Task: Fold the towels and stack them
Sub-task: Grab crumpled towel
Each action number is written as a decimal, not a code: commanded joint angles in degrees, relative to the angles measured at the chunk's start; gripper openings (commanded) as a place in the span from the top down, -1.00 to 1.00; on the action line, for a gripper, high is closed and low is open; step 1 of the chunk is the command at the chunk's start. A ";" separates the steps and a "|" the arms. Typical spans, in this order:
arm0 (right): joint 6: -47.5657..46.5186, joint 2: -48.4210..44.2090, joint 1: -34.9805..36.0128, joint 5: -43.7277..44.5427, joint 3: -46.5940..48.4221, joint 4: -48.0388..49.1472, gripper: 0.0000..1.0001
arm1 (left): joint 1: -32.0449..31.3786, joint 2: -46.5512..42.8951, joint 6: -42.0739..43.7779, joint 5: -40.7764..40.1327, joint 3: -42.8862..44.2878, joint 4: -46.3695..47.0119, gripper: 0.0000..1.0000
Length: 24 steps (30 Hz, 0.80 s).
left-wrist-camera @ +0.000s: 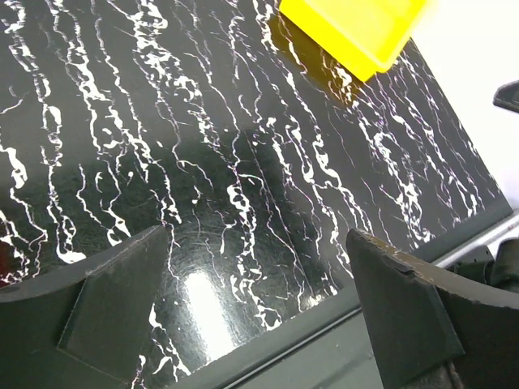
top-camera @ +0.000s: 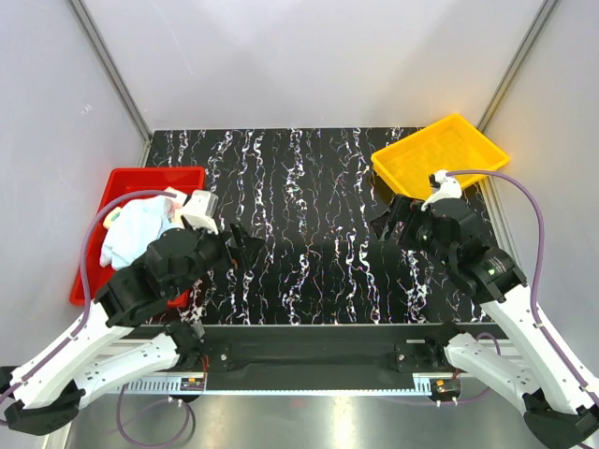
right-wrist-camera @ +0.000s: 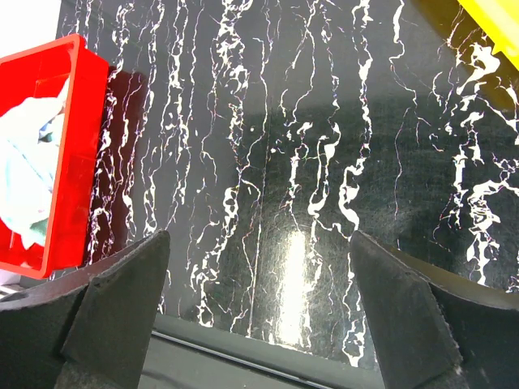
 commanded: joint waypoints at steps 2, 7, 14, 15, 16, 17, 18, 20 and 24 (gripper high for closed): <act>0.77 -1.13 0.44 0.05 0.58 1.73 -0.99 | -0.04 -0.32 -3.45 -13.38 2.34 -0.77 -0.98; 1.03 -2.62 0.44 -2.49 -0.82 2.87 -1.00 | 3.20 2.23 -5.13 -33.02 7.26 -11.75 -0.97; 1.21 -3.77 0.44 -6.45 -3.46 5.43 -0.99 | 23.05 1.70 4.27 -28.67 6.75 -9.14 -0.96; 1.21 -3.85 0.44 -6.63 -3.55 5.60 -0.99 | 27.51 2.66 5.67 -27.25 6.22 -8.70 -0.96; 1.21 -3.94 0.44 -7.24 -3.55 5.60 -0.99 | 29.91 3.72 6.29 -25.59 6.04 -8.69 -0.96; 0.77 -4.03 0.44 -7.59 -3.55 5.69 -1.00 | 32.28 6.86 6.73 -21.65 5.95 -8.61 -0.95; 0.42 -4.38 0.44 -7.77 -3.55 5.69 -0.99 | 37.44 8.80 7.69 -19.18 5.86 -8.78 -0.91; -0.37 -4.82 0.44 -9.44 -3.46 5.60 -1.00 | 46.22 14.69 7.97 -11.73 6.30 -9.57 -0.77; -0.64 -6.31 0.44 -10.40 -3.98 5.86 -0.99 | 56.01 22.61 8.49 -1.06 5.78 -8.87 -0.60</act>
